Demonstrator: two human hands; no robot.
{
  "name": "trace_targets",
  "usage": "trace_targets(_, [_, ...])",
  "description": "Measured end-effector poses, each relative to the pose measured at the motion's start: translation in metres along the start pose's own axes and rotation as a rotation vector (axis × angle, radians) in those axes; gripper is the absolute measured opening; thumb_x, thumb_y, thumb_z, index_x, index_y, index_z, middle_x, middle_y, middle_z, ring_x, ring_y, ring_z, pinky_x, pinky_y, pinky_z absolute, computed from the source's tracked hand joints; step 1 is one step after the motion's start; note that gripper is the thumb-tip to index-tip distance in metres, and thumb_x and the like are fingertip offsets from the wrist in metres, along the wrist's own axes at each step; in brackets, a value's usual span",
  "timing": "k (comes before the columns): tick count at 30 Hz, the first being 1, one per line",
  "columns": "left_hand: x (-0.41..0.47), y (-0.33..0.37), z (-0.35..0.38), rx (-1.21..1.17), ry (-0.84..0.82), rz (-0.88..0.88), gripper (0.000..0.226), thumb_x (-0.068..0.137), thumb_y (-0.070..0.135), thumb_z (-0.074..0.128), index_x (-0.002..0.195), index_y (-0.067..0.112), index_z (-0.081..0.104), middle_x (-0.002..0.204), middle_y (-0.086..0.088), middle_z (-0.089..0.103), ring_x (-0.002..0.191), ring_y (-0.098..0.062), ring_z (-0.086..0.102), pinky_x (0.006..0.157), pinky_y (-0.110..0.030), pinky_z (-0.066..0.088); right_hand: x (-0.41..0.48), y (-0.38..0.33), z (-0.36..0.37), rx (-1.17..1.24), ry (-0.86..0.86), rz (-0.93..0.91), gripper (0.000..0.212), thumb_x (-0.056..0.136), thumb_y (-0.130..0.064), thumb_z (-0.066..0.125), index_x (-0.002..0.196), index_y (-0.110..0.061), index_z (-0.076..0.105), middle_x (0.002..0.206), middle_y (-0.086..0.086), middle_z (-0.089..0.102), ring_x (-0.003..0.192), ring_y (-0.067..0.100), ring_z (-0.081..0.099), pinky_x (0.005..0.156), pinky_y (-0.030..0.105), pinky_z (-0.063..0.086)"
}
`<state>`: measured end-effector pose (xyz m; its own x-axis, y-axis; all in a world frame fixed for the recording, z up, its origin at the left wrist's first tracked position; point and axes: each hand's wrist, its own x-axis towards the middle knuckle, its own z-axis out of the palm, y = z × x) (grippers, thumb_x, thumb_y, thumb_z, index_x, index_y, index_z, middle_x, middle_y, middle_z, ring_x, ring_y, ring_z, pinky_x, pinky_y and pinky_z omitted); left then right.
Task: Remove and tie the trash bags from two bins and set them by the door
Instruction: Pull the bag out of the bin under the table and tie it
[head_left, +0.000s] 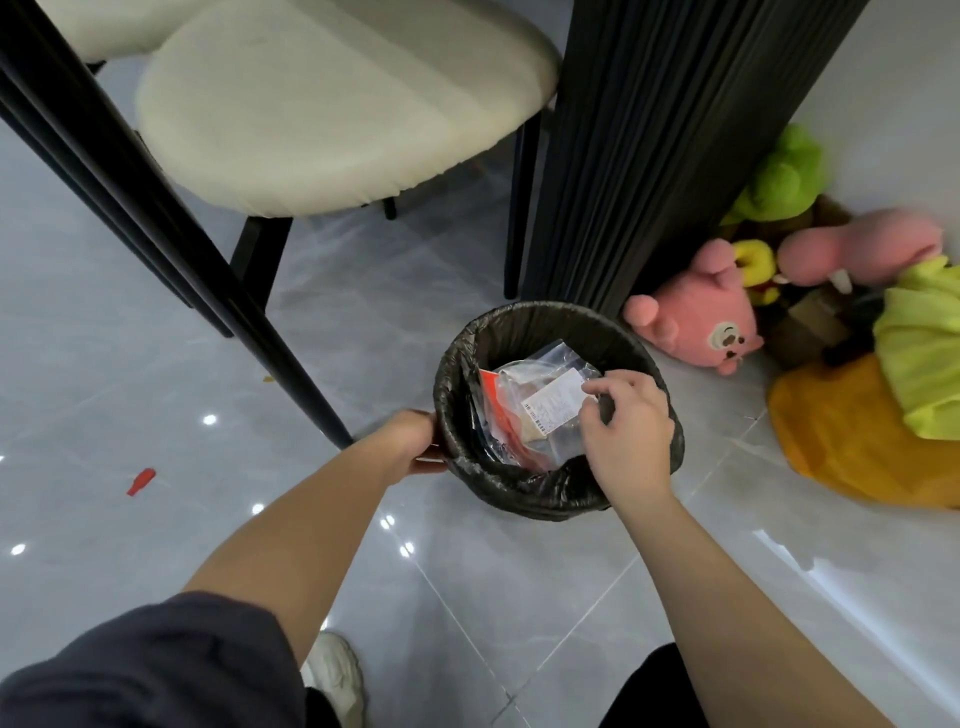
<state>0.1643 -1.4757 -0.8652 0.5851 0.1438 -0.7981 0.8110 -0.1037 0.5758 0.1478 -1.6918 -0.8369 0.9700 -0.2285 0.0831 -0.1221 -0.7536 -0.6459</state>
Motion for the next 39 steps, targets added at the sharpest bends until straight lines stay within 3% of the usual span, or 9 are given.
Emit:
trace_targets(4, [0.000,-0.001,-0.005,0.048,0.033,0.008,0.023,0.096,0.014,0.045,0.109,0.008,0.063,0.107,-0.016,0.070,0.105,-0.030,0.066,0.084,-0.040,0.058,0.003,0.010,-0.005,0.075,0.084,0.070,0.026,0.085,-0.016,0.056,0.110,-0.018,0.065,0.131,0.007,0.050,0.125,0.025,0.045,0.108,0.043,0.033])
trace_targets(8, [0.000,0.000,-0.008,-0.091,0.027,0.038,0.028,0.095,0.020,0.052,0.115,0.002,0.059,0.106,-0.016,0.070,0.098,-0.028,0.067,0.084,-0.039,0.058,0.009,0.021,-0.010,0.187,0.182,0.161,0.036,0.090,-0.020,0.052,0.124,-0.011,0.054,0.134,0.011,0.048,0.127,0.026,0.042,0.108,0.040,0.032])
trace_targets(12, [-0.006,-0.007,-0.010,-0.202,0.007,0.031,0.027,0.093,0.015,0.056,0.117,0.001,0.057,0.106,-0.018,0.069,0.088,-0.027,0.068,0.057,-0.033,0.061,0.015,0.039,-0.011,0.596,0.095,0.652,0.047,0.097,-0.034,0.033,0.141,-0.016,0.036,0.141,0.008,0.045,0.127,0.026,0.043,0.107,0.041,0.035])
trace_targets(15, [-0.011,-0.013,-0.011,-0.176,-0.019,-0.005,0.025,0.094,0.020,0.054,0.114,0.005,0.060,0.104,-0.014,0.070,0.088,-0.025,0.069,0.054,-0.033,0.060,0.015,0.049,-0.010,0.776,-0.024,0.965,0.048,0.093,-0.039,0.028,0.132,-0.016,0.045,0.119,0.007,0.056,0.108,0.028,0.052,0.087,0.042,0.043])
trace_targets(19, [-0.018,-0.014,-0.013,-0.147,-0.070,-0.021,0.024,0.098,0.020,0.047,0.111,0.005,0.062,0.097,-0.011,0.069,0.083,-0.022,0.067,0.052,-0.029,0.059,0.011,0.056,-0.007,0.776,-0.161,1.107,0.041,0.090,-0.041,0.032,0.111,-0.017,0.058,0.113,0.007,0.061,0.113,0.026,0.052,0.107,0.052,0.028])
trace_targets(24, [-0.020,-0.012,-0.017,-0.143,-0.089,-0.024,0.026,0.098,0.018,0.046,0.112,0.003,0.063,0.096,-0.012,0.071,0.080,-0.022,0.068,0.054,-0.026,0.058,0.002,0.057,-0.008,0.716,-0.274,1.186,0.024,0.085,-0.040,0.046,0.086,-0.020,0.060,0.086,-0.001,0.065,0.084,0.019,0.059,0.102,0.045,0.034])
trace_targets(29, [-0.032,-0.008,-0.015,-0.060,-0.012,-0.071,0.019,0.097,0.019,0.045,0.083,0.013,0.056,0.068,-0.002,0.059,0.058,-0.013,0.053,0.036,-0.014,0.040,0.003,0.060,-0.015,0.768,-0.196,1.184,0.025,0.087,-0.014,0.043,0.063,-0.018,0.048,0.038,-0.004,0.046,0.031,0.010,0.034,0.042,0.016,0.041])
trace_targets(34, [-0.048,0.001,-0.017,0.051,0.009,-0.090,0.025,0.096,0.017,0.042,0.072,0.015,0.050,0.059,0.000,0.047,0.048,-0.012,0.039,0.031,-0.012,0.030,0.010,0.055,-0.022,0.938,-0.004,1.098,0.014,0.090,-0.011,0.050,0.080,-0.013,0.059,0.074,0.006,0.059,0.065,0.021,0.057,0.070,0.040,0.055])
trace_targets(39, [-0.069,0.015,-0.024,0.080,0.019,-0.019,0.032,0.096,0.008,0.034,0.068,0.011,0.050,0.052,-0.003,0.039,0.031,-0.011,0.029,0.030,-0.012,0.022,0.011,0.042,-0.037,0.799,0.231,0.970,0.027,0.095,-0.020,0.045,0.068,-0.017,0.044,0.078,0.008,0.048,0.064,0.018,0.044,0.059,0.027,0.044])
